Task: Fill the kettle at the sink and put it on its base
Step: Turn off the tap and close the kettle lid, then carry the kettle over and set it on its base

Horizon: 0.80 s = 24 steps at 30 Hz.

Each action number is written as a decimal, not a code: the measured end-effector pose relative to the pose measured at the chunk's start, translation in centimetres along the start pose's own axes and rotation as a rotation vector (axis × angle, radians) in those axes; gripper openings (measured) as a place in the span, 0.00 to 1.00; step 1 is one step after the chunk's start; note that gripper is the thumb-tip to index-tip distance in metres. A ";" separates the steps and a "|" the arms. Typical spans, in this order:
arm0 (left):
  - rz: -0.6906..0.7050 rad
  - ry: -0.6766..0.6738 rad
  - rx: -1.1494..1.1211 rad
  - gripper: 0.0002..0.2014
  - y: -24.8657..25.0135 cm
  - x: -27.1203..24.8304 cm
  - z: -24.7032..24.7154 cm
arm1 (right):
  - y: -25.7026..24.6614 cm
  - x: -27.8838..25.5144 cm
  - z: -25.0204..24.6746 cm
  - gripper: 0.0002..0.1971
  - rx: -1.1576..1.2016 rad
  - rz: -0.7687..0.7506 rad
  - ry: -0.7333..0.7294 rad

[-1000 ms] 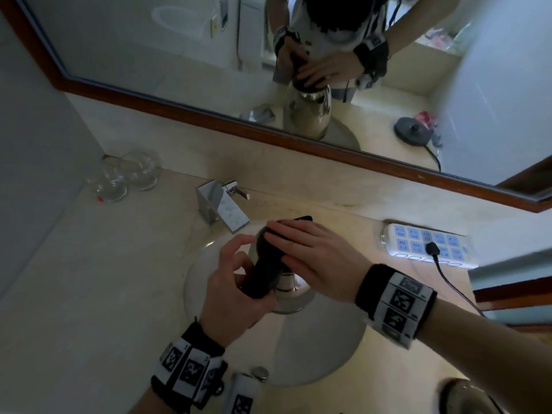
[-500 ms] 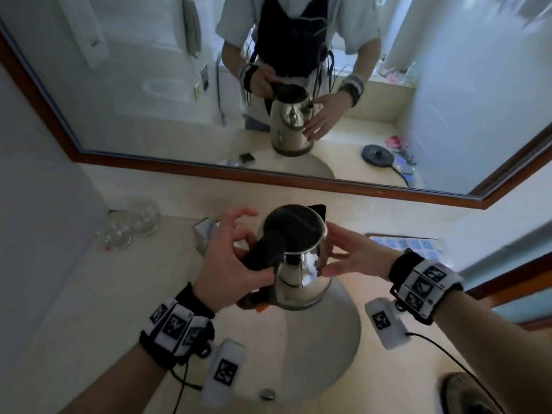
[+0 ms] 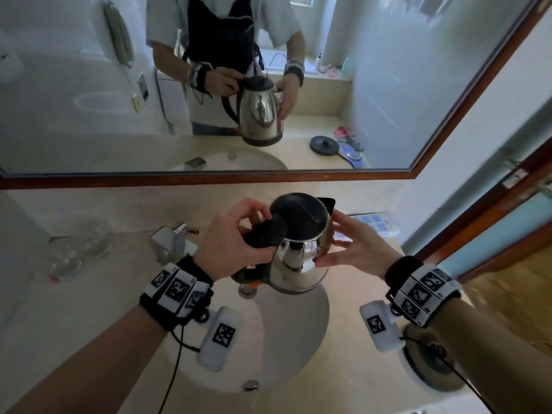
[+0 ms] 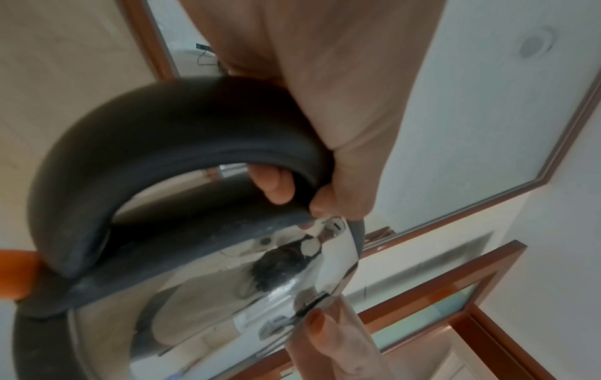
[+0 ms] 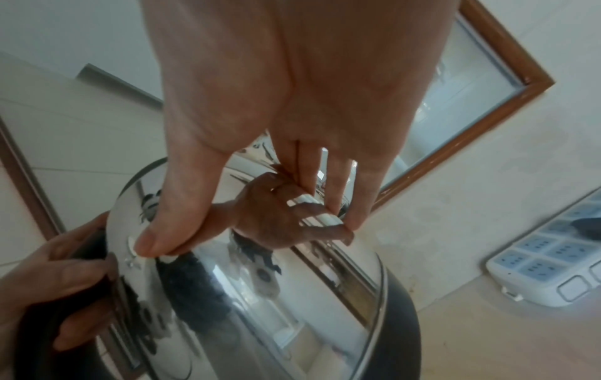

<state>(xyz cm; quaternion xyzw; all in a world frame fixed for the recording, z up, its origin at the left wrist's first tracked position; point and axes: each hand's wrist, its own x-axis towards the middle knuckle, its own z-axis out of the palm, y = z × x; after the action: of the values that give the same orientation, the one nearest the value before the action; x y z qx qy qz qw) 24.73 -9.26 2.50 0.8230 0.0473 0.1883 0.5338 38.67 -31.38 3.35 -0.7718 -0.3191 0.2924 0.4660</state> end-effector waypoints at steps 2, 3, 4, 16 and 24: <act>0.006 -0.031 -0.008 0.23 0.3 0.7 1.3 | 0.5 -1.5 -1.0 0.44 -0.012 0.012 0.047; 0.013 -0.049 -0.013 0.23 0.4 1.0 2.0 | 0.9 -2.2 -1.6 0.43 -0.023 0.024 0.073; 0.017 -0.070 -0.018 0.23 0.7 1.3 2.8 | 1.2 -2.8 -2.3 0.41 -0.042 0.041 0.100; 0.051 -0.225 -0.044 0.24 5.1 3.5 18.0 | 9.4 -12.5 -12.1 0.52 -0.111 0.155 0.274; -0.034 -0.199 -0.071 0.23 7.6 1.6 31.3 | 17.5 -19.8 -20.1 0.47 -0.063 0.166 0.251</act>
<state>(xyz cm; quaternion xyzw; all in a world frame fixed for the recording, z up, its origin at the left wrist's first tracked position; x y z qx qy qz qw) 36.53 -38.99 -1.55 0.8173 0.0014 0.0979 0.5679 45.21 -63.52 -1.47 -0.8402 -0.2024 0.2211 0.4520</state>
